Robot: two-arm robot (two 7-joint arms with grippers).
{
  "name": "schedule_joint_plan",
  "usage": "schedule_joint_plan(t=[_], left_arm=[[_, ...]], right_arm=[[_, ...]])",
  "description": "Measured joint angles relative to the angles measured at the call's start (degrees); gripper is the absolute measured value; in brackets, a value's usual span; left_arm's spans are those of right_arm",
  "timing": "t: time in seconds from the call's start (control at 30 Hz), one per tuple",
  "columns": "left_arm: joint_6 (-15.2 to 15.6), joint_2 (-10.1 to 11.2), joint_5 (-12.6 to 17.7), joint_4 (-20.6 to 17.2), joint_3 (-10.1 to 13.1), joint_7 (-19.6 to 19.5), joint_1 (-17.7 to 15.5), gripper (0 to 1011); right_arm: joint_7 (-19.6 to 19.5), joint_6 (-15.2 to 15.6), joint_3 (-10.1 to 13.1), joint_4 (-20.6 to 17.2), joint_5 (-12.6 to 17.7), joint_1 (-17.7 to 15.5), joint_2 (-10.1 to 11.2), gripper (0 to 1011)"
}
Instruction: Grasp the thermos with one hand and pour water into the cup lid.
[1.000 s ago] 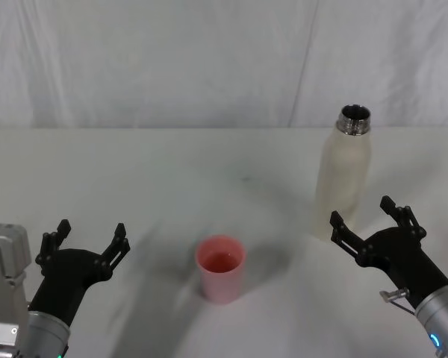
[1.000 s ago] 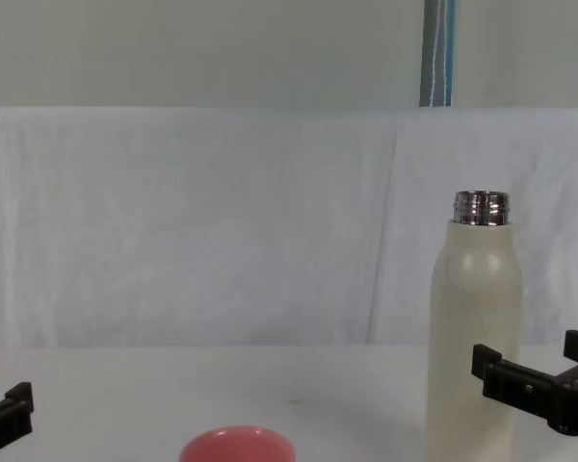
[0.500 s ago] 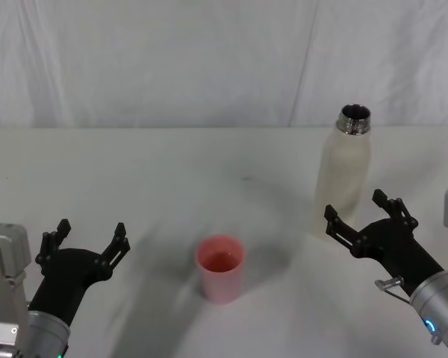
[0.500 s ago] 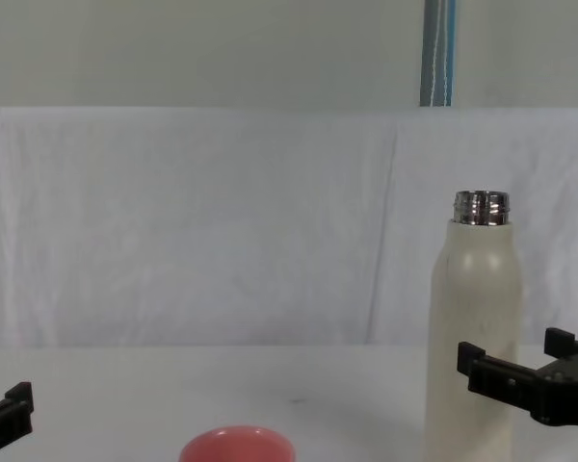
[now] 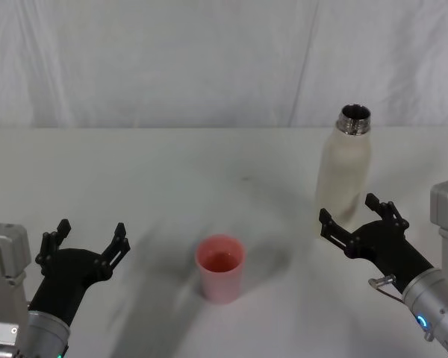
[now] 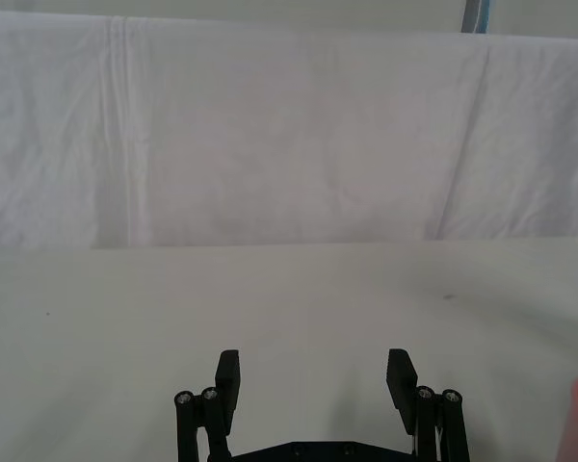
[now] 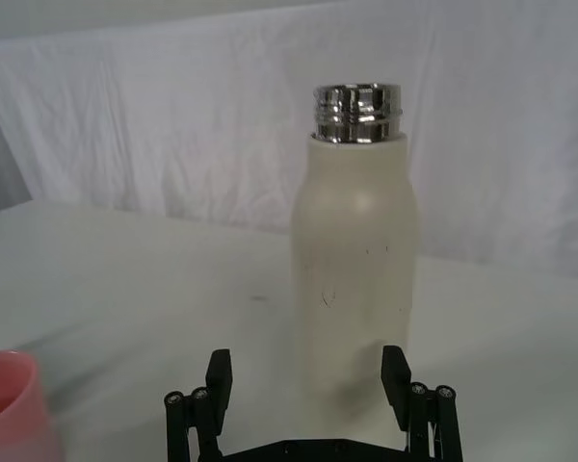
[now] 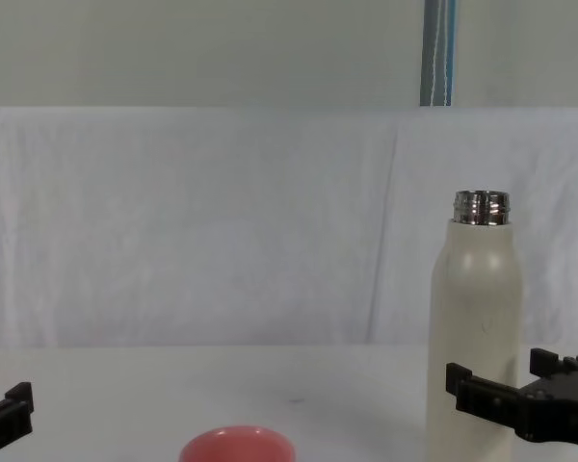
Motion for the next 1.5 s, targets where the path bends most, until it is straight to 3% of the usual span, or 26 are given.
schedule_joint_plan(t=[0.77, 1.5], left_arm=[[0.0, 0.0, 0.0, 0.0, 0.0, 0.0, 0.0, 1001], [0.0, 0.0, 0.0, 0.0, 0.0, 0.0, 0.0, 1001]], right_arm=[[-2.0, 2.2, -0.3, 2.5, -0.7, 1.2, -1.0, 1001], [-1.8, 2.9, -0.2, 6.5, -0.7, 5.6, -2.1, 1001]])
